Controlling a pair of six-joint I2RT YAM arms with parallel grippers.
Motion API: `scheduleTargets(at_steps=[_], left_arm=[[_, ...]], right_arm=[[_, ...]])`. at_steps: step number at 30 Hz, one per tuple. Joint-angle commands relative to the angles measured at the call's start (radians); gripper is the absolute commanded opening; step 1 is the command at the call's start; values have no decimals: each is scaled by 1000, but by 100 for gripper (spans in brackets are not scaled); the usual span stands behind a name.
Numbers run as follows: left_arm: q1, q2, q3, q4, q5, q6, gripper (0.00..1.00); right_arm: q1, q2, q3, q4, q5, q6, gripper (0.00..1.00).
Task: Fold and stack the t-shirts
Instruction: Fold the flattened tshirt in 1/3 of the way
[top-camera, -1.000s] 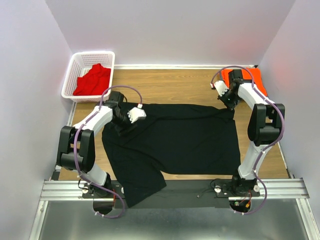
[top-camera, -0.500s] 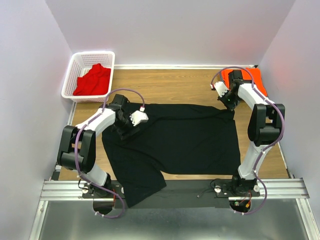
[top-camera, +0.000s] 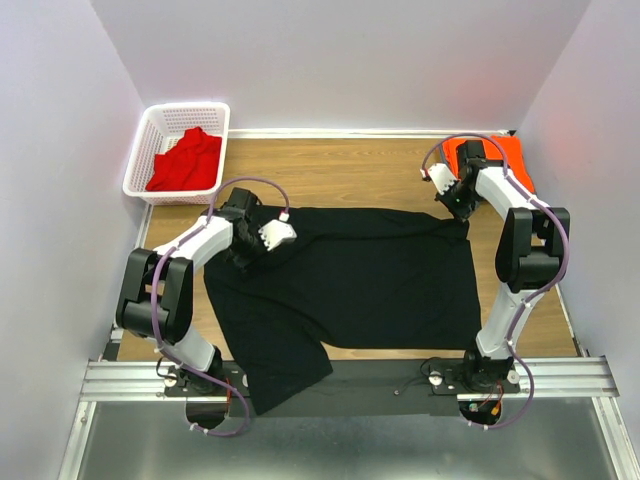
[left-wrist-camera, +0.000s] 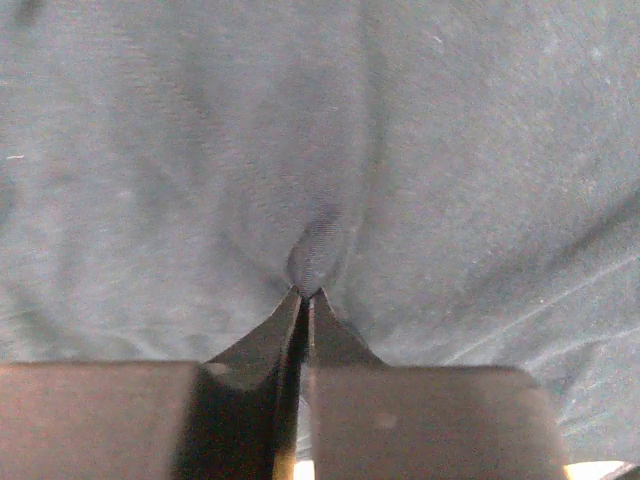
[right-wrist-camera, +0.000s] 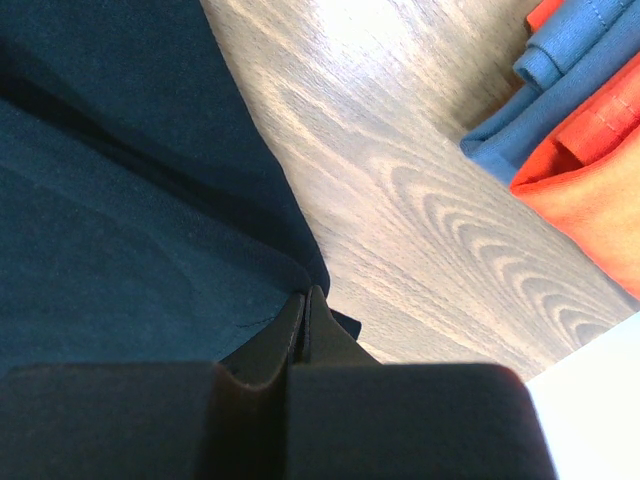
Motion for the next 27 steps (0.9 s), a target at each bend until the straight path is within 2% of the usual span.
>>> scheduleTargets(at_steps=[1,4,8,17,23,27], left_arm=[[0,-54,104,-46,-62,20,0],[16,-59,185,-101,-100,39,0],[45,-11,398,-130,-151,65,0],[105,213,789,-36,-239,89,0],[120,299,915,57,-303,82,0],[128,330,936,90,-303,80,0]], right_arm=[[-1,-31,16,-16,-3,-12,1],[-1,-28,47,-14,4,-12,1],[-1,-8,140,-12,14,-4,1],[-1,104,409,14,87,-18,1],[-1,204,548,29,99,-33,1],[-1,227,561,34,99,-41,1]])
